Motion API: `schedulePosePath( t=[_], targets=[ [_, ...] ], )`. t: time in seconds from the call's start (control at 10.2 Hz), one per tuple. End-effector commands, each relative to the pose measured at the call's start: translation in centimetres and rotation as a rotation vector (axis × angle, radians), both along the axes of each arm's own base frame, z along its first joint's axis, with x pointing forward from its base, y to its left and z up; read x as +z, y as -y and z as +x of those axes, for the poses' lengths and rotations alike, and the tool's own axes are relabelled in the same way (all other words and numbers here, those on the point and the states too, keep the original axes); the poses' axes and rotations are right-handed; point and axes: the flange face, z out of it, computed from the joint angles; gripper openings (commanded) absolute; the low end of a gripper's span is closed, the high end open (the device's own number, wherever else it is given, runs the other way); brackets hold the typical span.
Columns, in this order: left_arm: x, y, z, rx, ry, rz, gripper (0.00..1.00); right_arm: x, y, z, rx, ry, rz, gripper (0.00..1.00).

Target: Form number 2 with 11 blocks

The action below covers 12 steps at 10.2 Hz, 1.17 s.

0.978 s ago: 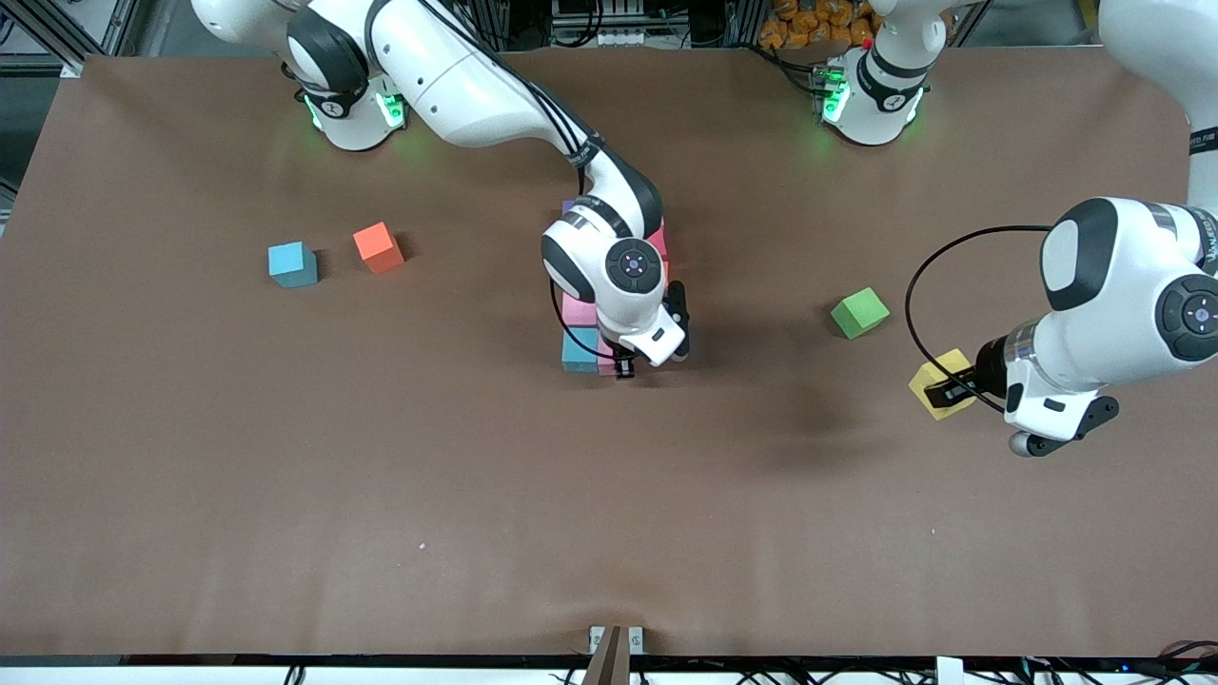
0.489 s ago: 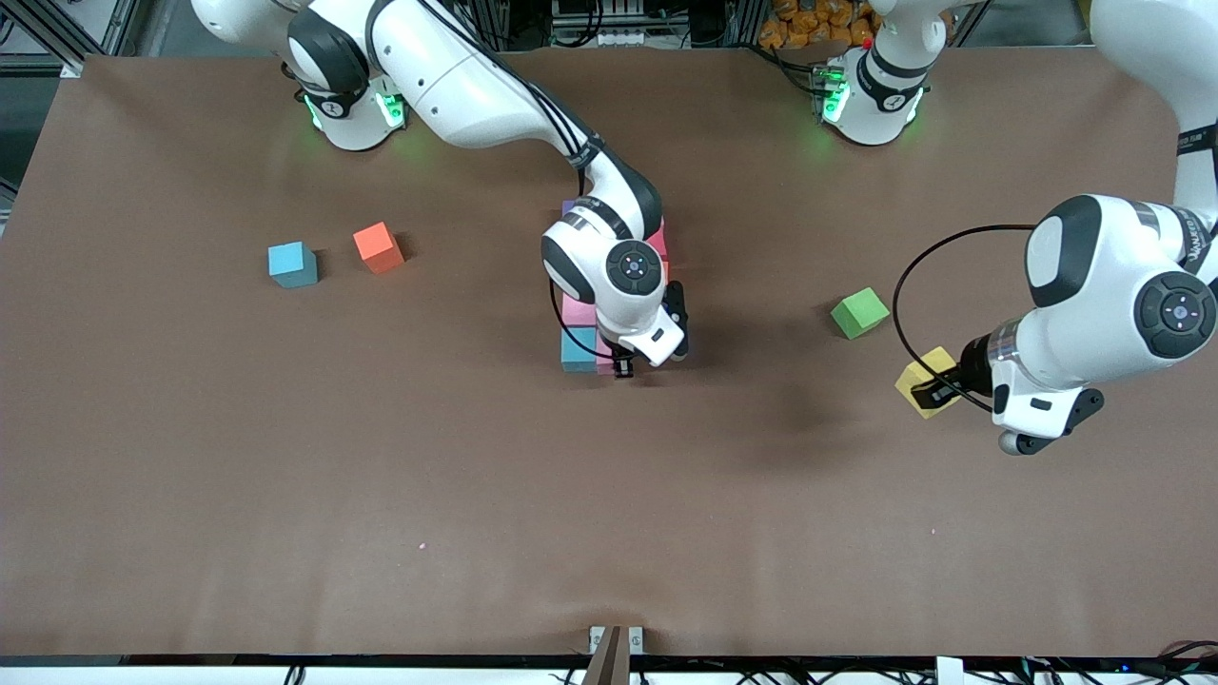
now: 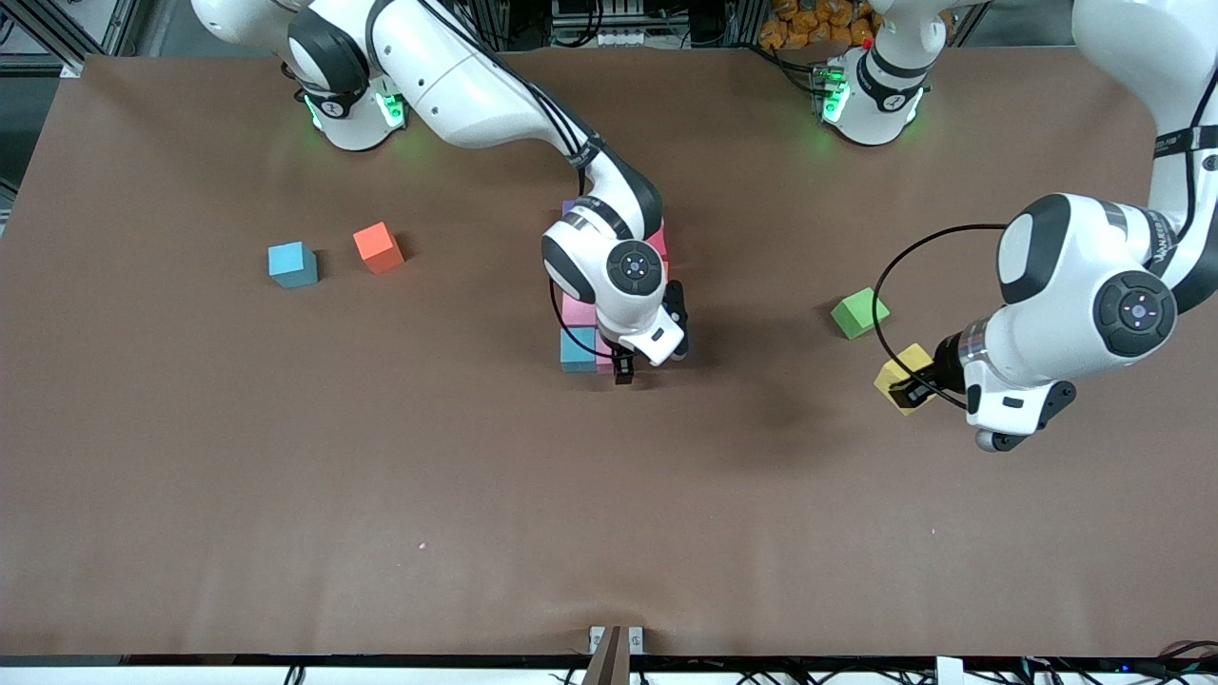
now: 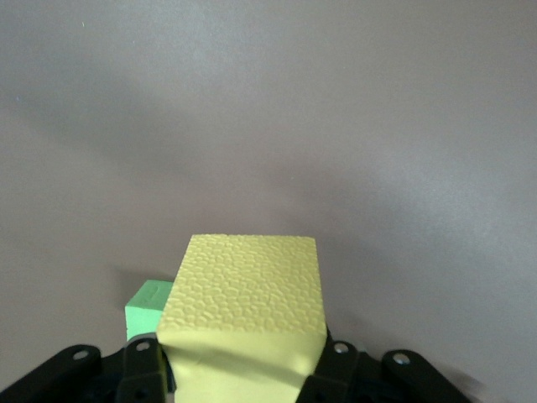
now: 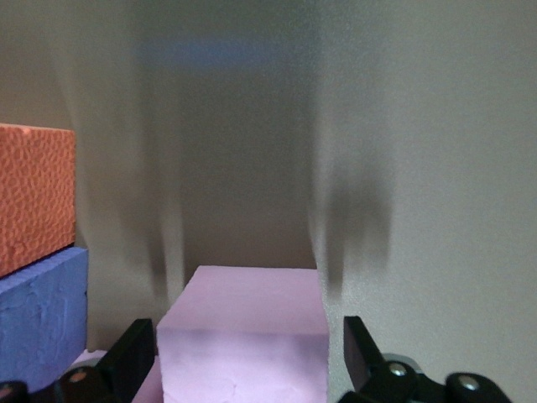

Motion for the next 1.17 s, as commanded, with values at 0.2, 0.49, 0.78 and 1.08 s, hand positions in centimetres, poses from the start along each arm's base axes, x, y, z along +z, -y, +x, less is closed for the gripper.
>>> schedulePosePath(
  t=[0.2,0.49,0.78,1.08],
  targets=[
    [-0.1,1.4,-0.4,0.066,-0.029,-0.023,0.39,4.4,-0.2,-0.2,0.003,-0.026,-0.003,1.0],
    [-0.2,1.8,-0.4,0.063,-0.031,-0.027,0.37,6.9,1.0,0.8,-0.021,-0.025,-0.004,1.0],
    [-0.5,2.7,-0.6,0.094,-0.043,-0.033,0.35,10.1,6.1,6.2,-0.159,-0.001,0.044,1.0],
    [-0.9,4.3,-0.7,0.183,-0.061,-0.08,0.34,13.5,12.7,12.2,-0.525,0.066,0.089,1.0]
  ],
)
